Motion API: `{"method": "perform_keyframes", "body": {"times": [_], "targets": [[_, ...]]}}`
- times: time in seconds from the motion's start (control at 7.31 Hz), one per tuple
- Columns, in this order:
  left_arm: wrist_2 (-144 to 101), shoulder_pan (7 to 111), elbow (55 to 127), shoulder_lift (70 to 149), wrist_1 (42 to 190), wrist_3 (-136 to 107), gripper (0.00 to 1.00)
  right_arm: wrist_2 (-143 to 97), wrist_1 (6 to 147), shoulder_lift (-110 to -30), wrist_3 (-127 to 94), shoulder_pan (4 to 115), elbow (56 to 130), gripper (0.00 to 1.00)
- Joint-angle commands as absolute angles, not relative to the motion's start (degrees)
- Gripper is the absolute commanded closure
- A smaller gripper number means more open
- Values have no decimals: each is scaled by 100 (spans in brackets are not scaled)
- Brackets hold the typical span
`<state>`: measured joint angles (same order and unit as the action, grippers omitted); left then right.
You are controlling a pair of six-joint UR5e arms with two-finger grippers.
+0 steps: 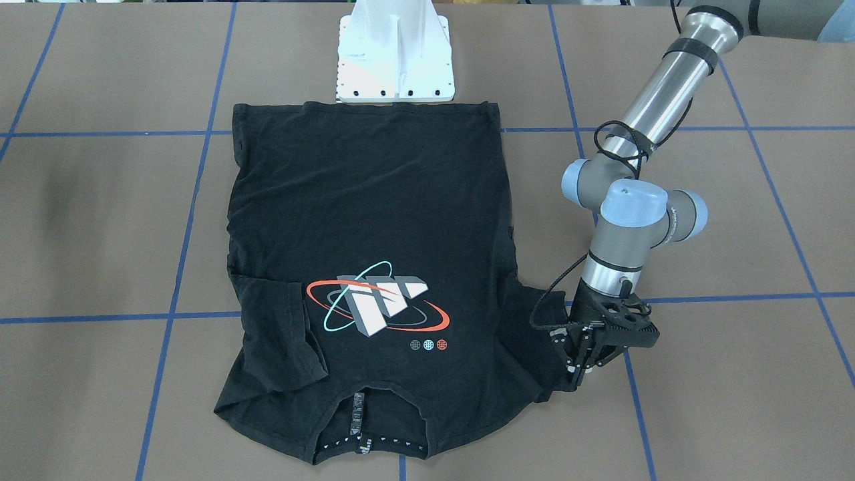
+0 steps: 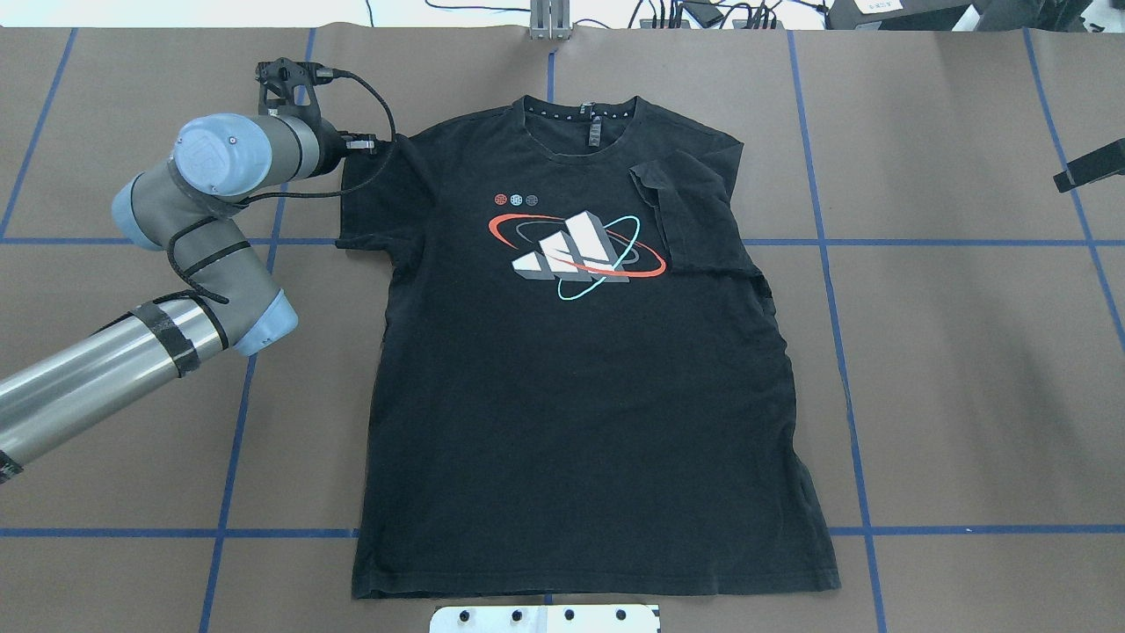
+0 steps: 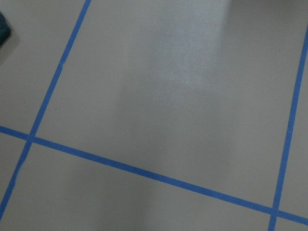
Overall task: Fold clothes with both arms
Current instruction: 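Grasp the sleeve nearest the left gripper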
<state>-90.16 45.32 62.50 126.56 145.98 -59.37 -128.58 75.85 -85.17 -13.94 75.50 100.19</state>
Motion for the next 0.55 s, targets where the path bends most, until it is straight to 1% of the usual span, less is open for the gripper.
{"method": "perform_keyframes", "body": {"times": [0.0,0.14,0.41], "targets": [[-9053,4535,6817,12447,14590,-5941,100,-12858,7585,-8517,-1397,7550,10020,0],[-9053,4526,7073,12393,14564,-6020,100,-12858,7585,-8517,-1406,7550,10020,0],[-9053,4474,7242,12471,14476,-6730,100,-12858,7585,-8517,-1406,7550,10020,0]]}}
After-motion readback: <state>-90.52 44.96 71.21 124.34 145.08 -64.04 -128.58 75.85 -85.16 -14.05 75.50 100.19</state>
